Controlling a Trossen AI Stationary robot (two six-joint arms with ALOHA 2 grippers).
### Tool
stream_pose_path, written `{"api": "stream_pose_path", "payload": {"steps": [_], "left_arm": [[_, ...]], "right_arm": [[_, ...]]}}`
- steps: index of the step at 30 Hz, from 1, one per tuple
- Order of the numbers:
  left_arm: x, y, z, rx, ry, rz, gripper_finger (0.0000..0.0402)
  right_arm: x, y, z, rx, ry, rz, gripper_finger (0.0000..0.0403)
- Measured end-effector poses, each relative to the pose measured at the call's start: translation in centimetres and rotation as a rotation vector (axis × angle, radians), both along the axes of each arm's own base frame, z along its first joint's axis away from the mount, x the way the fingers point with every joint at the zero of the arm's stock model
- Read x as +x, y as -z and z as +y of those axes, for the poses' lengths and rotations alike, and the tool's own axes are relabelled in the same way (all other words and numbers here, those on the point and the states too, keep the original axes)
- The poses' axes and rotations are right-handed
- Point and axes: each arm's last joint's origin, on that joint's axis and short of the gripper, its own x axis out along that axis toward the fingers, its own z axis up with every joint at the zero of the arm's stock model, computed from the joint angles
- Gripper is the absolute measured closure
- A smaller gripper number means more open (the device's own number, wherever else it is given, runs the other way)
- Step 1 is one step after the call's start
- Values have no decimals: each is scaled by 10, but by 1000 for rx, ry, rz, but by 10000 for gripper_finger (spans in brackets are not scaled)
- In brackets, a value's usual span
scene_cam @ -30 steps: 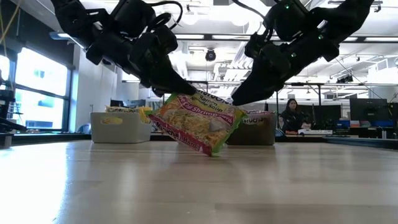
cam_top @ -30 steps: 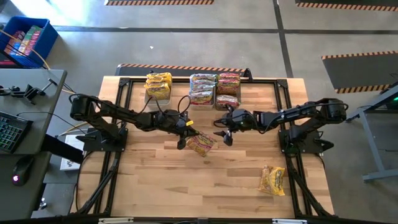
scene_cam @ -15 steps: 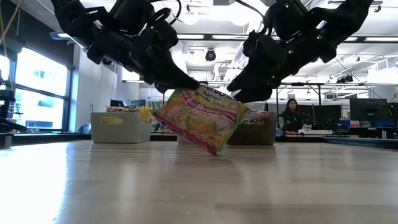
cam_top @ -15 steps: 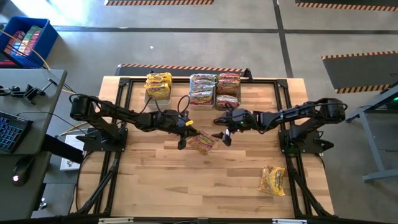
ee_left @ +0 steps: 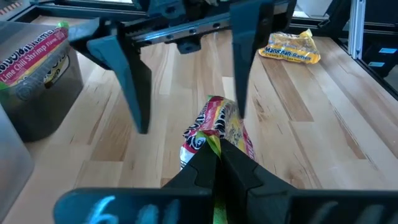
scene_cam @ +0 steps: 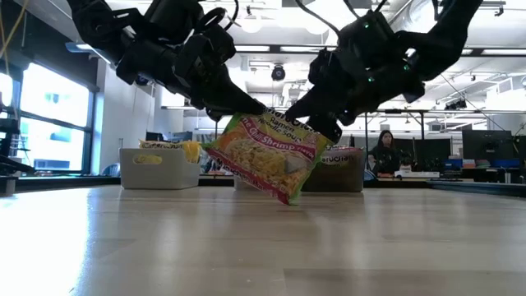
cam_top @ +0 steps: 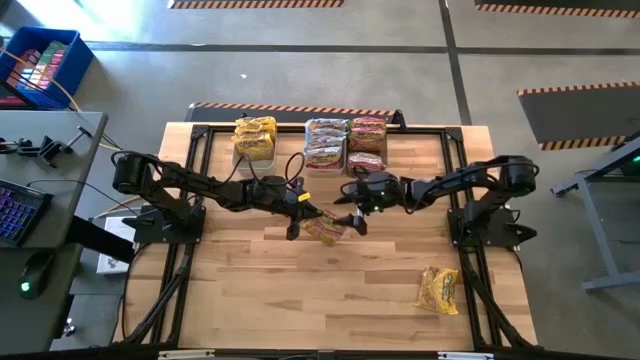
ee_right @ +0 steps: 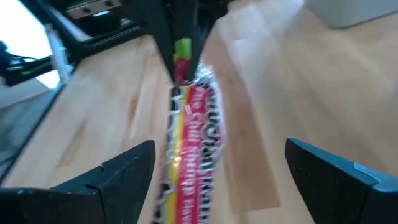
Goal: Sort Maruchan noodles
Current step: Put the green noodle pack into the transparent black bin
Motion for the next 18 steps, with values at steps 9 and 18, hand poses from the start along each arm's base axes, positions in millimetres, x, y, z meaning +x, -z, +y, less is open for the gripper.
{"api": "stream_pose_path", "payload": {"steps": [9, 18], "left_arm": [[1, -2, 0, 1, 0, -22, 401], [1, -2, 0, 1, 0, -23, 401]], "right_arm": [[23, 2, 4, 54, -92, 35, 61], [29, 2, 3, 60, -82, 97, 131]]}}
